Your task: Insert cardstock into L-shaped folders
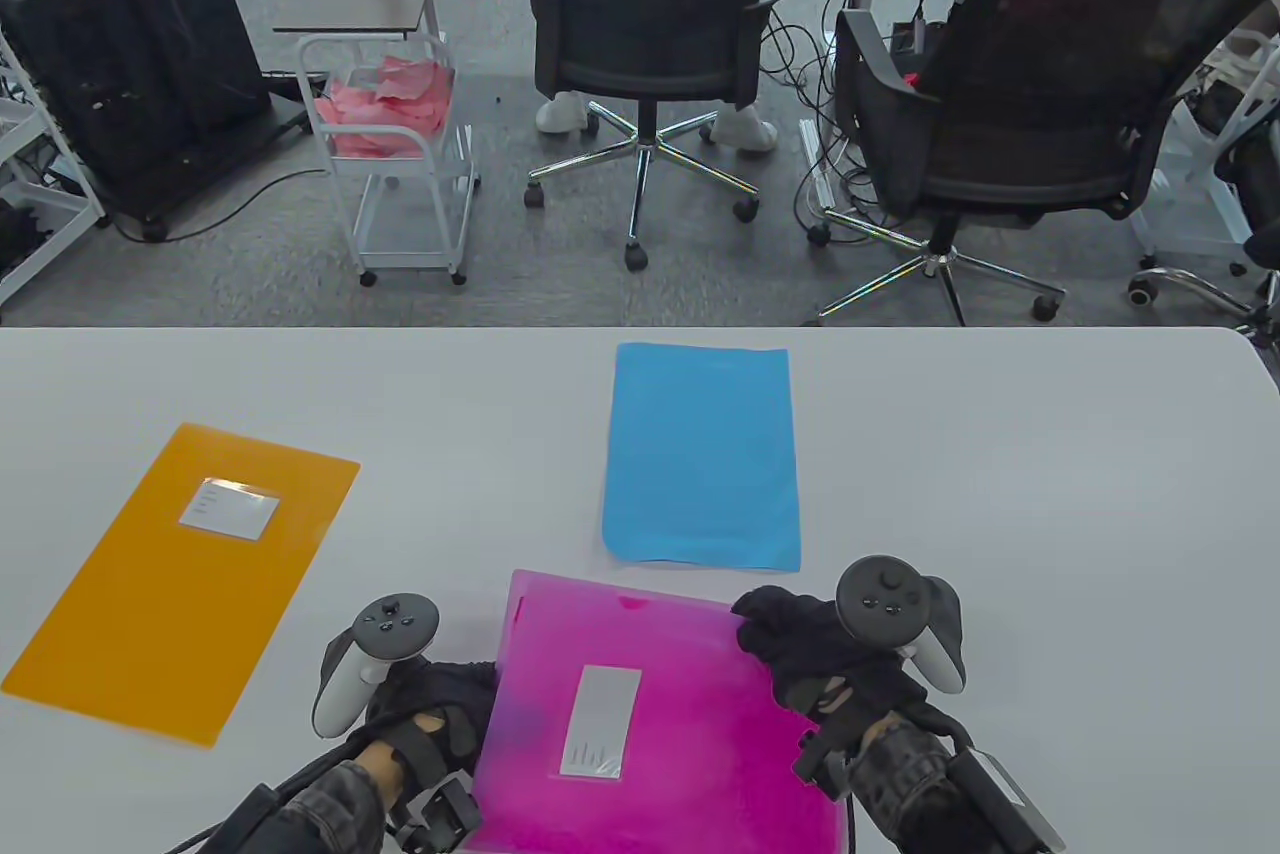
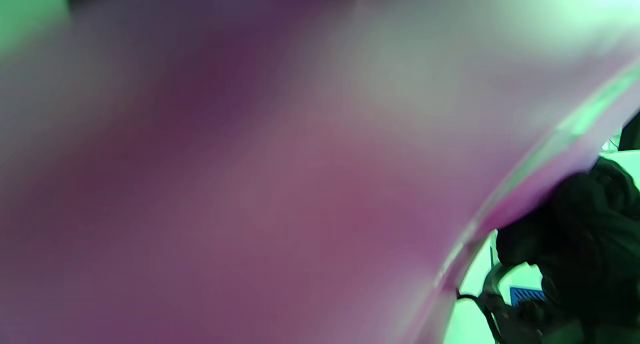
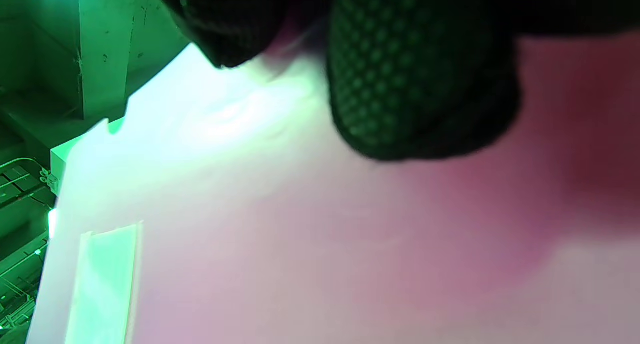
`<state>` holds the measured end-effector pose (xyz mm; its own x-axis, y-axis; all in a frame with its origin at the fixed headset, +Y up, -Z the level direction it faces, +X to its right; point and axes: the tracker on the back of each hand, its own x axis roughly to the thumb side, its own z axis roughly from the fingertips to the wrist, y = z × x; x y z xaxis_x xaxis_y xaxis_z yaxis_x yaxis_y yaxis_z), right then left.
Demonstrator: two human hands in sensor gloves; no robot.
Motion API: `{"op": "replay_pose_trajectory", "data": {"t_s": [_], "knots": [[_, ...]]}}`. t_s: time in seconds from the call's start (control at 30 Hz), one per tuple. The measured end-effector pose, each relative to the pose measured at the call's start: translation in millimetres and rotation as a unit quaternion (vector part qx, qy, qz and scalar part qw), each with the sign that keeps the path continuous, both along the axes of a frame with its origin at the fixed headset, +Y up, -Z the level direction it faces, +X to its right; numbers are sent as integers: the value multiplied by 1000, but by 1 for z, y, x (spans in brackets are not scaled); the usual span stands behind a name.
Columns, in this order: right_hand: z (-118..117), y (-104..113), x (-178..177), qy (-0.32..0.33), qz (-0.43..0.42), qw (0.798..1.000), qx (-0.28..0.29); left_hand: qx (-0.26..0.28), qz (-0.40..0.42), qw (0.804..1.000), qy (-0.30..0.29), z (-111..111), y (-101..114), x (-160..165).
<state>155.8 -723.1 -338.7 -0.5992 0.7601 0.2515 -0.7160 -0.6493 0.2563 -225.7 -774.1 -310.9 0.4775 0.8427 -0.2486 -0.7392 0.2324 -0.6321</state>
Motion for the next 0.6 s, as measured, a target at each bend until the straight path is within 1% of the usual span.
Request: {"op": "replay_pose_trajectory", "data": {"t_s": [0.1, 0.13, 0.2, 0.23, 0.3, 0.33, 0.37, 0.4, 0.47, 0.5, 0.53, 0.6], "knots": [[-1, -2, 3, -5, -11, 1000, -7, 3, 68, 998, -14, -3, -1, -4], [-1, -3, 4, -6, -11, 1000, -7, -5, 92, 996, -18, -4, -2, -5], [-1, -3, 4, -4, -9, 1000, -9, -45, 131, 990, -13, -4, -3, -7], [-1, -3, 3, -3, -9, 1000, -9, -49, 130, 990, -8, -4, -3, -7], [-1, -2, 2, -1, -14, 1000, -9, -4, 64, 998, 5, -5, 1, -8], [-1, -3, 0, 4, -19, 1000, -11, 21, 38, 999, -9, -6, 3, -7], [0, -3, -2, 6, -14, 1000, -12, 32, 9, 999, -22, -5, 7, -5], [0, -2, -3, 5, -3, 1000, -8, 38, 2, 999, -20, -5, 9, -4], [0, -2, -2, -4, 4, 1000, -6, 54, 15, 998, 12, -3, 9, -2], [0, -3, 0, -4, 2, 1000, -10, 42, 30, 999, 3, -4, 7, -2], [-1, -4, 2, -8, 4, 1000, -14, 27, 59, 998, -19, -4, 5, -3], [-1, -6, 5, -13, 6, 1000, -21, 9, 107, 994, -28, -3, 1, -5]]}}
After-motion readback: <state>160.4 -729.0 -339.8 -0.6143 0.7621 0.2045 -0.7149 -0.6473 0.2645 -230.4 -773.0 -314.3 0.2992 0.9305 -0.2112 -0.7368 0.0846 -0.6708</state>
